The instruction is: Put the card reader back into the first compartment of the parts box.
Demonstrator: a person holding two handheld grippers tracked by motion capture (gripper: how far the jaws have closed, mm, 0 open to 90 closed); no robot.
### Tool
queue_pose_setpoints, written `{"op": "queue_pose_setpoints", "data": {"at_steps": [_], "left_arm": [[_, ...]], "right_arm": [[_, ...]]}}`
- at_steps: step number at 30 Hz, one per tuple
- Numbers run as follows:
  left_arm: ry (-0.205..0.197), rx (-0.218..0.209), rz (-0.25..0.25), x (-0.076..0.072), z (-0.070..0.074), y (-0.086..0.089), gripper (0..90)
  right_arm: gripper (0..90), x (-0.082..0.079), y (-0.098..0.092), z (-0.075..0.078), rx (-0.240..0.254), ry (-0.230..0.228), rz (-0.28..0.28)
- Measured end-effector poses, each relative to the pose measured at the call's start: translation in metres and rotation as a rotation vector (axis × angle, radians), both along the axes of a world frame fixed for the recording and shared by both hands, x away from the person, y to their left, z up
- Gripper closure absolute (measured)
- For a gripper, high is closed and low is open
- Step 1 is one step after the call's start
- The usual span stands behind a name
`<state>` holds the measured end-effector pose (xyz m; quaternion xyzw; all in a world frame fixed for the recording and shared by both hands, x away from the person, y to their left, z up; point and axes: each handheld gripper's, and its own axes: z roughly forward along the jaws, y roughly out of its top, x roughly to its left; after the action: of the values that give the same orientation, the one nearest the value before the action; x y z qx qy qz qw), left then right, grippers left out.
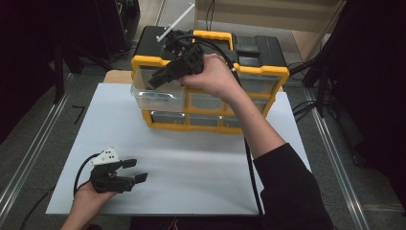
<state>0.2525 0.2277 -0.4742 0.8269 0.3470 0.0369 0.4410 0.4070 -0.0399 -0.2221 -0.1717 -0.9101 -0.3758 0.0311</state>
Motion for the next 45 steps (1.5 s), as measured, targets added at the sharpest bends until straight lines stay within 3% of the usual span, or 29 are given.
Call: {"op": "queue_pose_setpoints", "data": {"at_steps": [1, 10, 17, 22, 34, 45], "left_arm": [[-0.001, 0.001, 0.0, 0.0, 0.0, 0.0, 28.5], [-0.001, 0.001, 0.005, 0.0, 0.0, -0.001, 28.5], [0.002, 0.001, 0.007, 0.001, 0.0, 0.0, 28.5], [0.002, 0.004, 0.007, 0.001, -0.001, 0.0, 28.5], [0.003, 0.008, 0.011, 0.001, -0.001, 0.0, 28.5], [0.003, 0.01, 0.014, 0.001, -0.001, 0.0, 28.5]], "right_arm": [[55.1, -0.002, -0.003, 0.001, 0.002, -0.016, -0.013], [42.3, -0.01, -0.031, 0.012, 0.055, -0.031, -0.052], [39.2, -0.019, -0.051, 0.015, 0.084, -0.042, -0.086], [34.1, -0.025, -0.07, 0.008, 0.087, -0.026, -0.116], [25.9, -0.041, -0.088, -0.007, 0.079, 0.009, -0.133], [24.6, -0.061, -0.096, -0.027, 0.078, -0.034, -0.128]]}}
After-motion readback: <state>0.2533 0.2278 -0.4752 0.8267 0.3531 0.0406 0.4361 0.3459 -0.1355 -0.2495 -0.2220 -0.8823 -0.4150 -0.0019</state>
